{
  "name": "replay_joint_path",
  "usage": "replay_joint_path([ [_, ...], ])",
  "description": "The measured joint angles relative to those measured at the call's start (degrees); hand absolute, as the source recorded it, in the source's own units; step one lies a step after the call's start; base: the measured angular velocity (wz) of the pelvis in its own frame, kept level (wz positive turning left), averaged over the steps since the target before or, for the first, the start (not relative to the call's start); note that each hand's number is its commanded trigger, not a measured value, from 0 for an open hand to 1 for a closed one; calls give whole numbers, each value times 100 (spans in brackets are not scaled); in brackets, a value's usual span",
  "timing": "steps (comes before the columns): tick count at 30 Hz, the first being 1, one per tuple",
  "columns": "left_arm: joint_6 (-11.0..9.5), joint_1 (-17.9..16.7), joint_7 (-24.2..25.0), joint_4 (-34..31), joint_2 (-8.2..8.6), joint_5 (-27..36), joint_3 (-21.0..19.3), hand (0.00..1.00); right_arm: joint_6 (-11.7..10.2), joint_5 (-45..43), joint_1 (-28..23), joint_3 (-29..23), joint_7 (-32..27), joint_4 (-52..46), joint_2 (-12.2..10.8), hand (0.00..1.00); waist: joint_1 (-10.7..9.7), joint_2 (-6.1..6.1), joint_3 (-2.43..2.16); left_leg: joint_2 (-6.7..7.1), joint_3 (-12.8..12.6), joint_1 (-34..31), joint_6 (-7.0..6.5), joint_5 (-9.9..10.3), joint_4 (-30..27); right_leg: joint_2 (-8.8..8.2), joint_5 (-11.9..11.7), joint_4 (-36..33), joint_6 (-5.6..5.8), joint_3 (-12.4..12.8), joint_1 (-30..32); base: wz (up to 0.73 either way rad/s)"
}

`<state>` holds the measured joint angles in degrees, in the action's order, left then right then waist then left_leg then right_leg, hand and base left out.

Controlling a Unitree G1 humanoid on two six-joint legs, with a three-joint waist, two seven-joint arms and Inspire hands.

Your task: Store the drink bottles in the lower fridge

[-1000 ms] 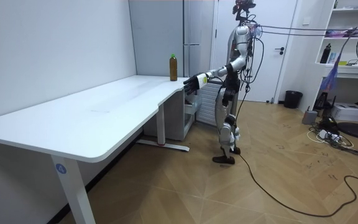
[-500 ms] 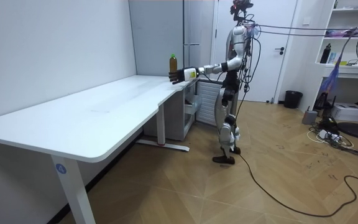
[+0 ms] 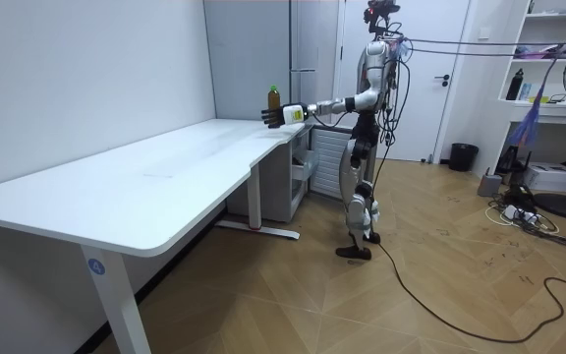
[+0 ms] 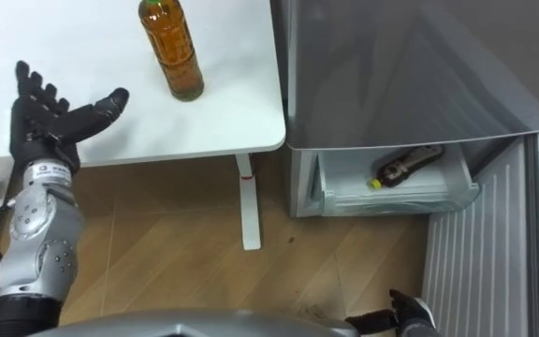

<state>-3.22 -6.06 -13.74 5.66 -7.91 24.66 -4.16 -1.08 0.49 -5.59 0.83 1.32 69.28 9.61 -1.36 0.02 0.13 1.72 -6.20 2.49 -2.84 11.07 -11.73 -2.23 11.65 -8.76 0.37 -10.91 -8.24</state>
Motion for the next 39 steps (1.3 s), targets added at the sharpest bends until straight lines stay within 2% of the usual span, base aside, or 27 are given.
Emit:
replay_joint_path([
  [5, 141, 106, 183, -231, -68, -55, 6, 0, 29, -81, -5, -2, -106, -4, 10, 0, -138, 62, 1, 3, -6, 8, 0, 0, 6, -1, 0, 2, 0, 22, 0, -3],
  [9, 275, 287, 350, -230, -68, -59, -14, 0, 79, -82, -11, -55, -114, -26, 25, 0, -152, 129, -4, -6, -67, 65, 1, -1, 48, 4, 0, 2, 0, 86, -5, -9],
  [14, 351, 386, 437, -215, -73, -61, -179, 0, 151, -88, -23, -227, -101, -13, 28, 0, -176, 147, 0, -15, -175, 126, 0, 0, 100, 11, 0, -2, -1, 227, 4, -13],
  [20, 375, 580, 433, -192, -194, -73, -313, 0, 243, -135, -92, -276, -121, 24, 31, 0, -189, 97, 70, -10, -201, 130, -4, 3, 101, 6, -2, -12, -3, 285, 15, -3],
  [24, 381, 746, 436, -97, -232, -351, -314, 0, 266, -525, -127, -265, -154, 223, 56, 0, -187, 110, 72, -6, -207, 139, -5, 3, 102, 2, -2, -13, -3, 295, -16, 0],
  [26, 384, 836, 442, 32, -235, -404, -317, 0, 320, -741, -127, -262, -152, 306, 64, 0, -195, 123, 87, -5, -206, 207, -5, 3, 114, 2, -2, -12, -2, 313, -79, 0],
  [34, 459, 908, 494, 144, -275, -402, -337, 0, 510, -900, -135, -210, -118, 468, 71, 0, -302, 142, 68, -8, -209, 327, -4, 2, 201, 25, -1, -26, -2, 412, -93, -6],
  [39, 468, 1110, 697, 605, -297, -408, -346, 0, 619, -1043, -165, -206, -29, 478, 70, 0, -315, 154, 60, -12, -254, 351, -5, 2, 199, 32, -1, -95, -2, 566, -74, -10],
])
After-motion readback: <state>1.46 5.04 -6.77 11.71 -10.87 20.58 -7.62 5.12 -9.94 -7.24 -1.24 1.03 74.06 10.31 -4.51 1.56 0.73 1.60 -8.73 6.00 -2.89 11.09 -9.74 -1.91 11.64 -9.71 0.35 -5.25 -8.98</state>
